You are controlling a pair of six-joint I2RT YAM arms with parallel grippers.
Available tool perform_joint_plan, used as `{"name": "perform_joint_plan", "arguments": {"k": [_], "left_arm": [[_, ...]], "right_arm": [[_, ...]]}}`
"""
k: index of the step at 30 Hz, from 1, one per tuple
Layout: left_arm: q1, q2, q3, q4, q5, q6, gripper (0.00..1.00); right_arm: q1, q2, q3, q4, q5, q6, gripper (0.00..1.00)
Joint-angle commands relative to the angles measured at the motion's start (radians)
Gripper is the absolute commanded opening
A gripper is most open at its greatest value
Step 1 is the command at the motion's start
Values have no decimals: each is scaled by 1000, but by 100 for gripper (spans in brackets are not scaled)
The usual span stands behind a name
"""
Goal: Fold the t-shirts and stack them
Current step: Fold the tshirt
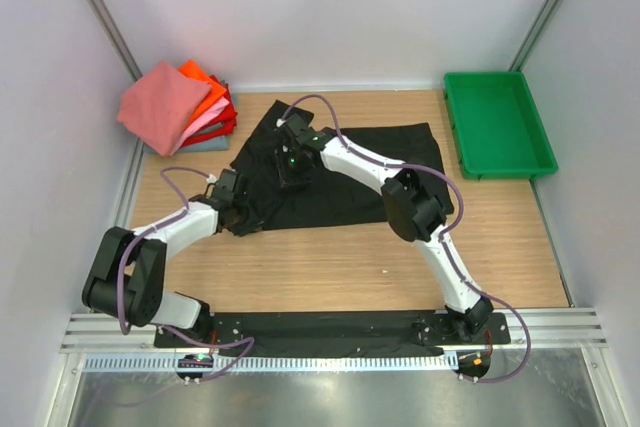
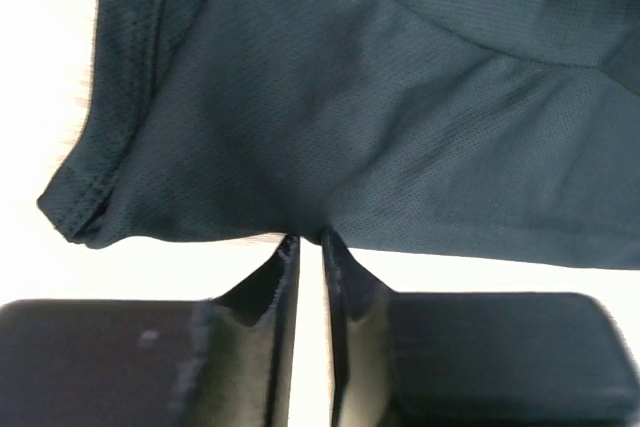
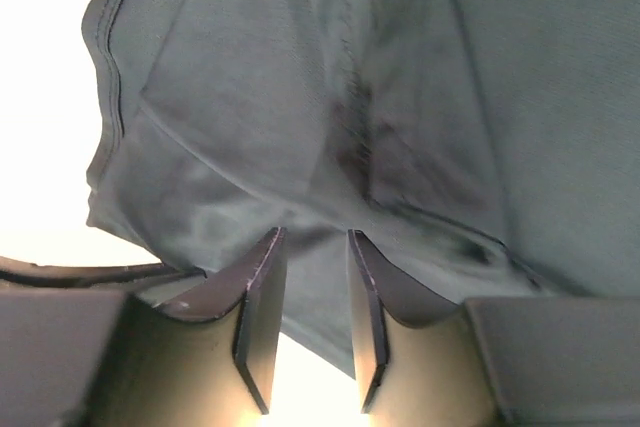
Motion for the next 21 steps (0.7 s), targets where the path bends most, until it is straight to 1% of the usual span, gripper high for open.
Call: {"name": "perform_joint_plan", "arguments": {"k": [1,2,5,11,16,21], "left_arm": [[11,-6,-56,-5,-31,9,12],[14,-11,-61,-5,-31,12,9],[24,-21,-75,-11,-35,21,6],[43,-52,-90,-39,-46,38,5],[54,-63,-102,-46,-40,43,5],[55,-58,-99,-46,-40,44,4]], "right_arm": [[7,44,88,5,-36,18,35],[8,56,114,4,-37,16,35],[3,107,169,-10,-20,4,34],[-53,148,238,-49,58,-16,34],[-144,150,289,-61,81,-30,34],[-190,162,407,-116,119,-59,36]]}}
